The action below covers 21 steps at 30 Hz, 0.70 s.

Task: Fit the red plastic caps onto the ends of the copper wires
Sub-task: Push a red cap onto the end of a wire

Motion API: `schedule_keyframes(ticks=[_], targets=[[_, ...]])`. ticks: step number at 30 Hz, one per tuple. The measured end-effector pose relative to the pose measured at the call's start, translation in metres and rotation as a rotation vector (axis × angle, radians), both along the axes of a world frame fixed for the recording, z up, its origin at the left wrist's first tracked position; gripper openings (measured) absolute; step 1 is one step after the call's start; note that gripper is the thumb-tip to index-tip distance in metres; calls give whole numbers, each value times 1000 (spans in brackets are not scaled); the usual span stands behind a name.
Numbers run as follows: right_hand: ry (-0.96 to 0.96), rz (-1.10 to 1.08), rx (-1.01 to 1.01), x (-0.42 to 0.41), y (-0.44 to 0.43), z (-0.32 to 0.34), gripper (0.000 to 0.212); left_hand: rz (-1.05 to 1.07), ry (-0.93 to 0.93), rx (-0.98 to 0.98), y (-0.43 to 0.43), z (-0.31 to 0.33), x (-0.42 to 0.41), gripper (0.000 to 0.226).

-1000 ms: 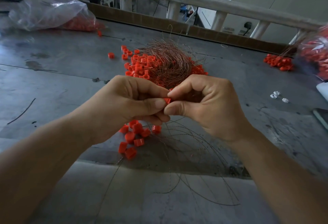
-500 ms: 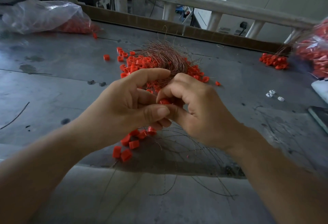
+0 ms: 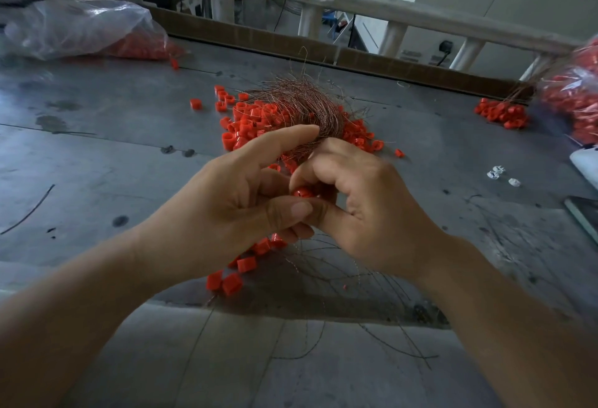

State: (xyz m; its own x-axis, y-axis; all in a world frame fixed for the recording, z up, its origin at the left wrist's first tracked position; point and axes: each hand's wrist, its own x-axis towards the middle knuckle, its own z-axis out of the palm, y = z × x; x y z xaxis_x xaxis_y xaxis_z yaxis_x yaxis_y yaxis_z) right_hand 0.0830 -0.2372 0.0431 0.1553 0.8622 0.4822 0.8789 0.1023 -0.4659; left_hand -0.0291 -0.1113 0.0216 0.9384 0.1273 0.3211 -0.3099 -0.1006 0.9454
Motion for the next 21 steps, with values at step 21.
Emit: schedule_keyframes(ticks=[21], targets=[[172,40,127,6,-2,4,22,-11,18,-229,4,10,-1,65]])
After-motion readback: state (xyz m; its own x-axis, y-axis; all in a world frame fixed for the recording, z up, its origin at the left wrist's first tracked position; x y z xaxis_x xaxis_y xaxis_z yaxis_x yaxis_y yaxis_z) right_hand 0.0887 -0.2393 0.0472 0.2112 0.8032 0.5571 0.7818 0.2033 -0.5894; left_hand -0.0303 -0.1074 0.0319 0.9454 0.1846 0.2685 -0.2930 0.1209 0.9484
